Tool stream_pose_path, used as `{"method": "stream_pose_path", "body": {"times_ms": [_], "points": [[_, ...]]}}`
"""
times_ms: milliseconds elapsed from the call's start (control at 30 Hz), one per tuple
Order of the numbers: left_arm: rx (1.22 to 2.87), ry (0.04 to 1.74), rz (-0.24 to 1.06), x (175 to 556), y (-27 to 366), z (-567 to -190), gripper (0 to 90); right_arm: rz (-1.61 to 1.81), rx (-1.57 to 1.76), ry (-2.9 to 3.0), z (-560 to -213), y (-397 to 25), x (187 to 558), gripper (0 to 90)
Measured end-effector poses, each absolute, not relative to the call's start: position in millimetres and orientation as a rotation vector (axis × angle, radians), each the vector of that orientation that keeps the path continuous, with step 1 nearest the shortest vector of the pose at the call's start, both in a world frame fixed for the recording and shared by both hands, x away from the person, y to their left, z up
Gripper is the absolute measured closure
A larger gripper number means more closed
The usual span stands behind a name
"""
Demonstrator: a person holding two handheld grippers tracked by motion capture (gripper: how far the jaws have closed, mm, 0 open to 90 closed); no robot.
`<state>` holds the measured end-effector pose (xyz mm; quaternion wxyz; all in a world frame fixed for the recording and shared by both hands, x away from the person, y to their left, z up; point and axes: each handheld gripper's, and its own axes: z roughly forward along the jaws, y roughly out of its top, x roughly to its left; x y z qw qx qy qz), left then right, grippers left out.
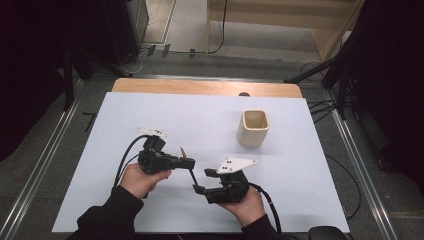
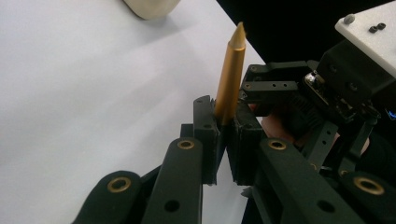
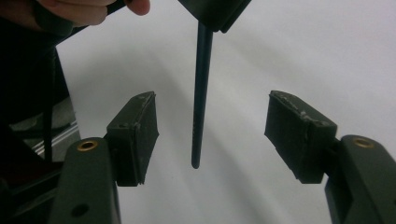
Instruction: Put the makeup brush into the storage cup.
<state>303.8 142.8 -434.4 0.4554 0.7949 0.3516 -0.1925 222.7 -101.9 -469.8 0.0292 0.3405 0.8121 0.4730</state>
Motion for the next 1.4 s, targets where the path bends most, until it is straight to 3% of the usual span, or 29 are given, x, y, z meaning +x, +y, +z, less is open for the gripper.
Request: {"method": "stream_pose_path", "body": {"times_ms": [500,1400], "points": [[2.022,0.839,-0.478,305.0,144.1,-434.2,83.9,1.365,0.971,2.702,-465.8,-105.2,241.1,32.3],[2.132,0.604,-0.53,306.0,135.0,-433.5,83.6,1.634,0.876,2.814,-471.0,-119.1,255.2,34.9]]}}
